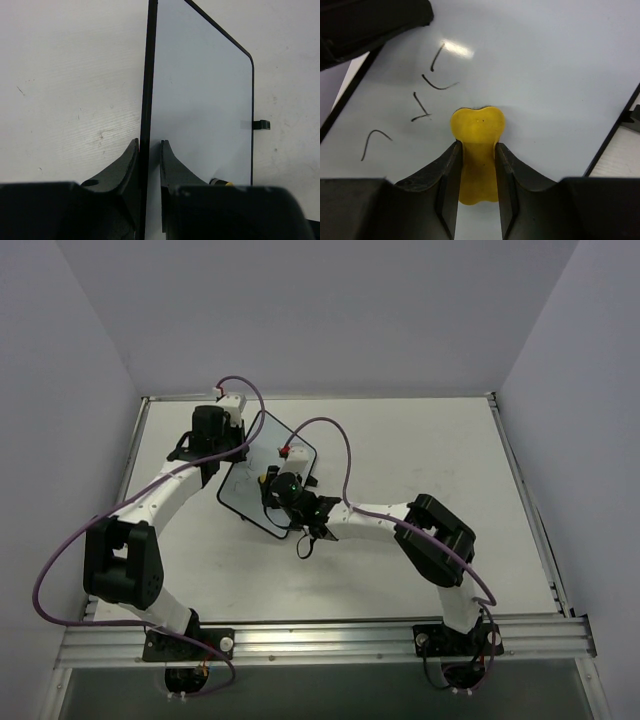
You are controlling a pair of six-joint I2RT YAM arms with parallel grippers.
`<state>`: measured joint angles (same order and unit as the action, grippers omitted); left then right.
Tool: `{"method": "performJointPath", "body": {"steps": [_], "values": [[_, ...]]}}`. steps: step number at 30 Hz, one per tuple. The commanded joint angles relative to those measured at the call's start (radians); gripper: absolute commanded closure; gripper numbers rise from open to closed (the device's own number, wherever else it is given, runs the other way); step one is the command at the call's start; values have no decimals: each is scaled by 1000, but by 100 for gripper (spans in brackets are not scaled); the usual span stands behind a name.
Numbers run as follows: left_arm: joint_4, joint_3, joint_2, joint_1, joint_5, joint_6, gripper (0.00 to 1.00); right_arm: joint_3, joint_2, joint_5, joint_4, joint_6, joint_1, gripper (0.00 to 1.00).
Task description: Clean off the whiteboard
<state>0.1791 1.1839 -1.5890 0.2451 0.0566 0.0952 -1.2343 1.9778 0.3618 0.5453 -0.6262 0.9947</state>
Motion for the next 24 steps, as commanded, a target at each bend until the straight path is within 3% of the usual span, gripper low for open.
{"method": "performJointPath", "body": {"steps": [1,15,24], "values": [[63,-20,20,51,9,-18,98,-59,65,-145,-79,3,70,91],[66,-17,30,65,-4,-23,98,-218,101,-136,-160,48,170,91],[71,-13,43,71,-9,-29,98,-258,118,-106,-237,54,142,91]]}}
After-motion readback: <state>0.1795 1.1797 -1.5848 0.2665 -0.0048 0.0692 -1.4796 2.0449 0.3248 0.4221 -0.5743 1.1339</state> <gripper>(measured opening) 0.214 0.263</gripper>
